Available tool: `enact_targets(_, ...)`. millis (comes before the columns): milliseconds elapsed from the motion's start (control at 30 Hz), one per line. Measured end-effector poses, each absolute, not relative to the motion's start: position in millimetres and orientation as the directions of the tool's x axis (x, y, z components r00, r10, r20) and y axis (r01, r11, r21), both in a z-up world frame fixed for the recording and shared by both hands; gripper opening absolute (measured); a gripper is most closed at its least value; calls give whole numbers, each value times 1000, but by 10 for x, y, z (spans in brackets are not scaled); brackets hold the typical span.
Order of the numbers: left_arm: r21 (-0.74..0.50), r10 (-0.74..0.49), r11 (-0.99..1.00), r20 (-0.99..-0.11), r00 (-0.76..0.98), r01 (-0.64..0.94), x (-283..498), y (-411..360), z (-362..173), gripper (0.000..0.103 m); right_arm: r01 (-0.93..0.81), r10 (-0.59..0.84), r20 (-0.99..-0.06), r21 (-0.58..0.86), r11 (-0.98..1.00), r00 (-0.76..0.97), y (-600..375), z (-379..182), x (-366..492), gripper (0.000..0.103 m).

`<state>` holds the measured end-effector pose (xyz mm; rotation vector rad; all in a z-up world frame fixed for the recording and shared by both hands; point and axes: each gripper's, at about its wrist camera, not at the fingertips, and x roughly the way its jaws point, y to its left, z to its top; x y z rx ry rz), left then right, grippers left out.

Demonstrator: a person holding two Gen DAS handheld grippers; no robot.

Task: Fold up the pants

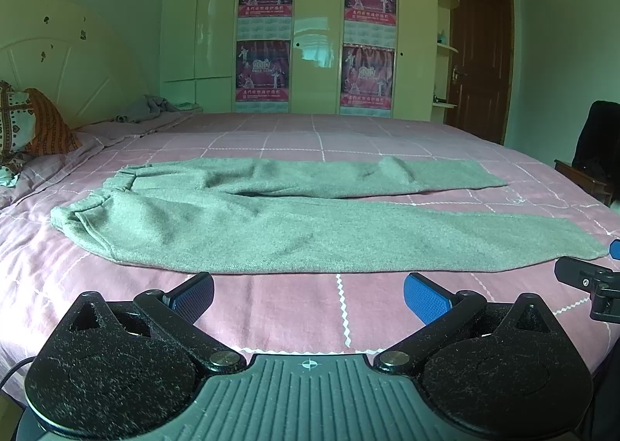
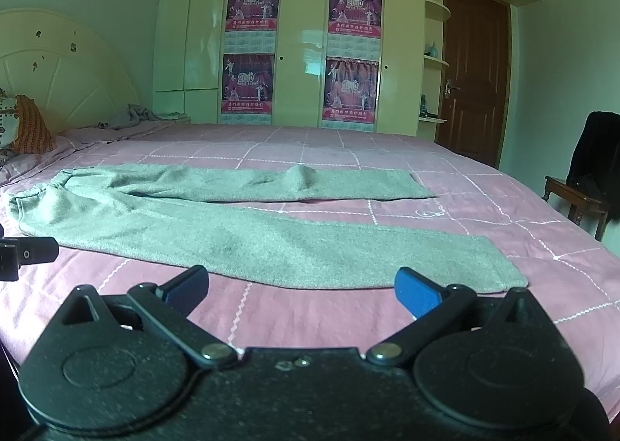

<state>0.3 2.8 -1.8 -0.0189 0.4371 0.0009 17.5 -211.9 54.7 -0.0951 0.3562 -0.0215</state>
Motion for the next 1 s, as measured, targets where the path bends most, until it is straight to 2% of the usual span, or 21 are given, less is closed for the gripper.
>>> enact_targets(1000, -22, -2, 1000, -433, 902, -8, 20, 41, -45, 103, 2, -37, -351, -100, 995, 936, -2130, 521, 186, 103)
